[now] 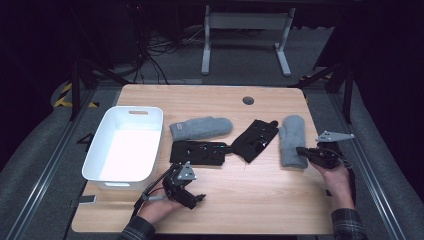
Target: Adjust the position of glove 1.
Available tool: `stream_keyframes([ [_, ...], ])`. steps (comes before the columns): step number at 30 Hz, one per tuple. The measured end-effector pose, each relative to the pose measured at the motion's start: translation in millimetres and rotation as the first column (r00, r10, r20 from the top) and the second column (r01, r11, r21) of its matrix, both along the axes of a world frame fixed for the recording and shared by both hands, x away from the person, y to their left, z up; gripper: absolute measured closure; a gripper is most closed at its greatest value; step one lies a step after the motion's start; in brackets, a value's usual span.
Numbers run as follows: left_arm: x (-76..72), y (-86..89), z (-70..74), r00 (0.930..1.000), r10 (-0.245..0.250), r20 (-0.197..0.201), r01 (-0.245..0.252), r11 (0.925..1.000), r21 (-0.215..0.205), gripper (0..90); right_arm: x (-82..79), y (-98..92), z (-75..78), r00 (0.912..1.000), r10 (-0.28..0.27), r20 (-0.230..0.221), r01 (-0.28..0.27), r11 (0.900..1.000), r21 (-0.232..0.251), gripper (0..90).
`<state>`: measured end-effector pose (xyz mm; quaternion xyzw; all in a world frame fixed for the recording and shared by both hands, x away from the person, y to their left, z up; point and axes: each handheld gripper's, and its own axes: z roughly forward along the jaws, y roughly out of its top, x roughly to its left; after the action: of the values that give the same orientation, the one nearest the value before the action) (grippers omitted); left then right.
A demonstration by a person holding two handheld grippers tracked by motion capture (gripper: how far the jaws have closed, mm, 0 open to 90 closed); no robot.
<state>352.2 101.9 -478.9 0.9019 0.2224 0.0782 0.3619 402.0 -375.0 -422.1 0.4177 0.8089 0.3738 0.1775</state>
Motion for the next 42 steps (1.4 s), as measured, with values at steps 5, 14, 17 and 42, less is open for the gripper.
stream_keyframes([
  [5,0.0,0.0,0.0,1.0000,0.000,0.000,0.000,1.0000,0.000,0.1,5.1,2.1,-12.3,0.9991,-0.017,-0.040,0.014,0.998,-0.058,90.0],
  [14,-0.2,0.0,-0.1,1.0000,0.001,0.000,-0.001,1.0000,0.000,0.1,0.4,1.6,-12.9,0.9986,-0.010,-0.053,0.008,0.999,-0.042,90.0],
  [17,-0.2,0.0,-0.1,1.0000,0.001,0.000,-0.001,1.0000,-0.001,0.1,-3.4,1.8,-13.3,0.9984,-0.008,-0.056,0.006,1.000,-0.031,90.0],
  [42,-0.4,0.0,-0.1,1.0000,0.003,0.000,-0.003,1.0000,-0.001,0.2,-30.7,39.7,-9.0,0.9820,0.153,-0.110,-0.158,0.987,-0.035,90.0],
])
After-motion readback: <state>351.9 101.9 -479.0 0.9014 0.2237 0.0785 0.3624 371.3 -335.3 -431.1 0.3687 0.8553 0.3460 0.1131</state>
